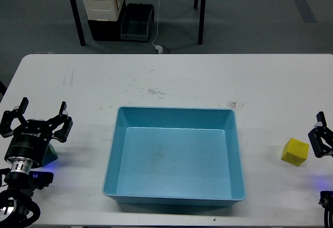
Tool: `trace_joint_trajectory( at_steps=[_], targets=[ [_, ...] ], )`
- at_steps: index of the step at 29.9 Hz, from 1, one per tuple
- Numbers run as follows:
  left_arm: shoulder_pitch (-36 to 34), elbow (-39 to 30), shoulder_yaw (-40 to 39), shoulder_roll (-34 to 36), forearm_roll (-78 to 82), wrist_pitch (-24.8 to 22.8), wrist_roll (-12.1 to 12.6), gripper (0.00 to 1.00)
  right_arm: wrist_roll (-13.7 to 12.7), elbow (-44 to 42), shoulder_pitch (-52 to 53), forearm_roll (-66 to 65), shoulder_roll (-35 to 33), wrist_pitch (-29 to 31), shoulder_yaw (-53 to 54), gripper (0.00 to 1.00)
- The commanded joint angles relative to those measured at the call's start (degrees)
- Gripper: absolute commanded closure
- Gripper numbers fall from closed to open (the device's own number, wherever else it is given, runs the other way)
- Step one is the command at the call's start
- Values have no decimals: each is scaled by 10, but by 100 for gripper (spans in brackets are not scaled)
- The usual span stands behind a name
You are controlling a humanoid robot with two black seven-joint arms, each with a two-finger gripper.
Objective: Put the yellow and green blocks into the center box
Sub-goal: 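Raise the right gripper away from the yellow cube and open it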
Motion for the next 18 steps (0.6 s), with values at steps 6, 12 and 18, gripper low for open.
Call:
trace_joint_trajectory(
  at_steps=[6,12,18],
  targets=[
    [0,0,0,0,-1,0,0,0,0,-49,92,-354,-79,-3,32,0],
    [-1,0,-6,0,-1,0,0,0,0,-57,205,-578,-157,-10,0,0],
    [-1,0,-6,0,-1,0,0,0,2,-62,310,-791,-276,-77,-136,4]
  ],
)
